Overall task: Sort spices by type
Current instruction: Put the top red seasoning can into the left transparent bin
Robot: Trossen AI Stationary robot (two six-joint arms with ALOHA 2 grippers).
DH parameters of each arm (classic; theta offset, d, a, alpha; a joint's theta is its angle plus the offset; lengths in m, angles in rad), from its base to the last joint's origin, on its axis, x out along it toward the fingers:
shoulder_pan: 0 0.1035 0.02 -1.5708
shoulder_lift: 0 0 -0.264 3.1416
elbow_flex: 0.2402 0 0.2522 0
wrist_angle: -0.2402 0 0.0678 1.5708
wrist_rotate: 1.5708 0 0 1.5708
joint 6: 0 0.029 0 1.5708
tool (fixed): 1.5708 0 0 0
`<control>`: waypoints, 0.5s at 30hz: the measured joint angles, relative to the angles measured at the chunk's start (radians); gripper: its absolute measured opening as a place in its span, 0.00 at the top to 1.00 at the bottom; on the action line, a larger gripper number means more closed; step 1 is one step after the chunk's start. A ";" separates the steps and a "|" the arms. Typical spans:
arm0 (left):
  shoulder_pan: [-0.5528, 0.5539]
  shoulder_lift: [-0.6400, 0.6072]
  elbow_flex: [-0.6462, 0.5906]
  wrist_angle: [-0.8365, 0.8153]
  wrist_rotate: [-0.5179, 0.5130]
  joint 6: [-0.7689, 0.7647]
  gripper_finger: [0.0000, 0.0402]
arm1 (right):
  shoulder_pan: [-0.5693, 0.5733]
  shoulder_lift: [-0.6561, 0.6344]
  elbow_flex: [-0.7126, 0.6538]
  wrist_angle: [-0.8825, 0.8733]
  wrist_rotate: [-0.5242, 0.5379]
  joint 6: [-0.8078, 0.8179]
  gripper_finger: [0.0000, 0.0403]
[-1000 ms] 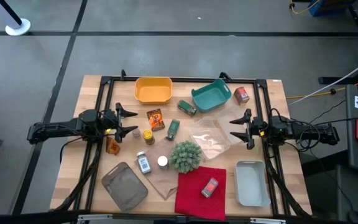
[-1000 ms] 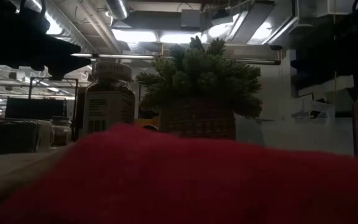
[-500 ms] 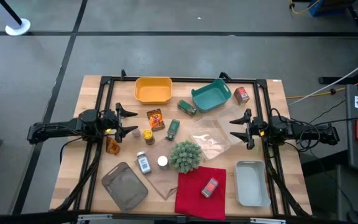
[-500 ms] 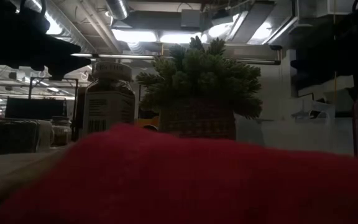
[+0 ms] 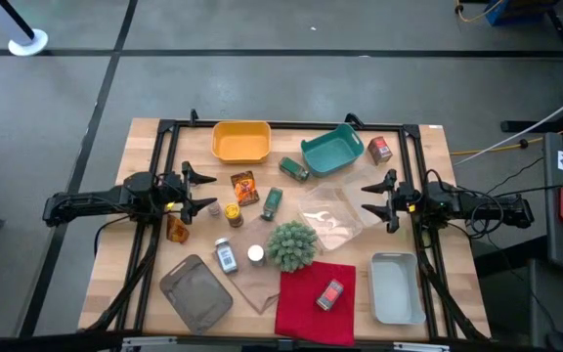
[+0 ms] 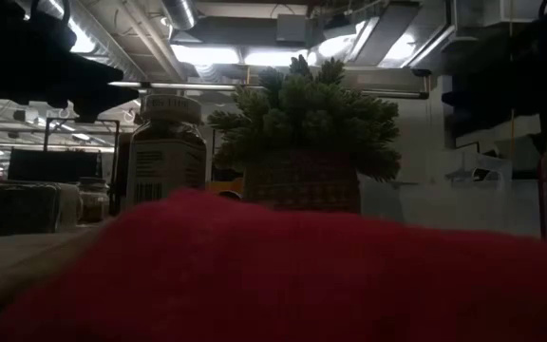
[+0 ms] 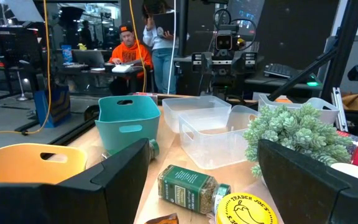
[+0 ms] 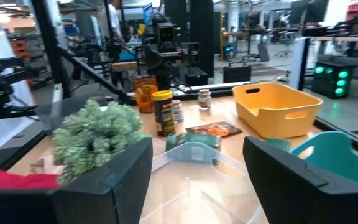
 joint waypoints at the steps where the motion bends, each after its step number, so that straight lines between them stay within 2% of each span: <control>1: 0.000 0.000 0.000 0.000 0.000 0.000 0.29 | 0.000 0.000 0.000 0.003 0.001 0.000 0.38; 6: 0.000 0.000 0.000 0.000 0.000 0.000 0.29 | 0.000 0.000 -0.008 0.077 0.044 0.000 0.38; 12: 0.000 0.000 0.000 0.000 -0.001 0.000 0.29 | 0.000 0.000 -0.005 0.131 0.349 0.000 0.38; 15: 0.000 0.000 0.000 0.000 -0.001 0.000 0.29 | 0.000 0.000 -0.005 0.142 0.423 0.002 0.38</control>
